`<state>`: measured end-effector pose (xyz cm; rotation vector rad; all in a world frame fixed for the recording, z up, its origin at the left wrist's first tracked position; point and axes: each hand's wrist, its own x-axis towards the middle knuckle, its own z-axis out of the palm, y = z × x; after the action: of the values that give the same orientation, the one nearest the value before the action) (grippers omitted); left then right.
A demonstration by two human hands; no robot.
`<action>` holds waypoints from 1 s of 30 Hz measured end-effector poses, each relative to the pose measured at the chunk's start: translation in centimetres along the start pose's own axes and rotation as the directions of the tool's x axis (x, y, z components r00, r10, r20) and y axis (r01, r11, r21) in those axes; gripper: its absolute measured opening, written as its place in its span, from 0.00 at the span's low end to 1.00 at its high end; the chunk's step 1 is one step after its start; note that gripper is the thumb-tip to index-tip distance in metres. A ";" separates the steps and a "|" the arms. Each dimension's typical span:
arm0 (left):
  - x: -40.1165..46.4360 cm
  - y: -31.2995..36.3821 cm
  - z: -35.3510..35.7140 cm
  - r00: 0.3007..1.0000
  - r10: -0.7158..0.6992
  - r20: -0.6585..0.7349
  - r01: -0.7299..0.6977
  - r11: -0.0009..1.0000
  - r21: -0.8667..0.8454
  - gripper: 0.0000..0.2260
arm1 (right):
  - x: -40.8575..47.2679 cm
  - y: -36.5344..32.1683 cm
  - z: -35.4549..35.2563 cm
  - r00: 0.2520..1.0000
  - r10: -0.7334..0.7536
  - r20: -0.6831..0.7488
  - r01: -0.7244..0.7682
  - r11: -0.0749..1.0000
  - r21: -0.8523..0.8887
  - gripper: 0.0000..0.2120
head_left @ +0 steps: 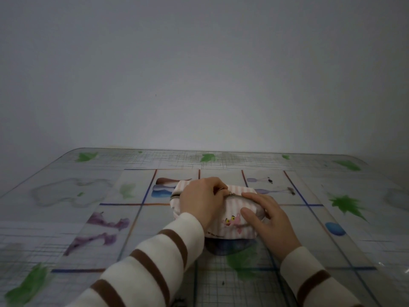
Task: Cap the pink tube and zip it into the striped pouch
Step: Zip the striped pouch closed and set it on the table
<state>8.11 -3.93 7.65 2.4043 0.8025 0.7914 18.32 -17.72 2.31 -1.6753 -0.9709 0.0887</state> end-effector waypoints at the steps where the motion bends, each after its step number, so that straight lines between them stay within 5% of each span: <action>1: 0.0 -0.1 -0.1 1.000 -0.001 -0.007 0.001 1.000 0.001 0.05 | 0.0 0.0 0.0 1.000 0.002 -0.004 -0.002 1.000 -0.001 0.15; 30: -0.3 -3.3 -2.2 0.994 0.040 -0.103 -0.042 0.999 -0.021 0.04 | -0.1 0.2 0.1 1.000 0.004 -0.026 -0.004 1.000 -0.010 0.13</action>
<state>5.24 -1.25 7.15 2.3825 0.7812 0.9418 18.33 -17.67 2.06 -1.6835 -0.9504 0.0649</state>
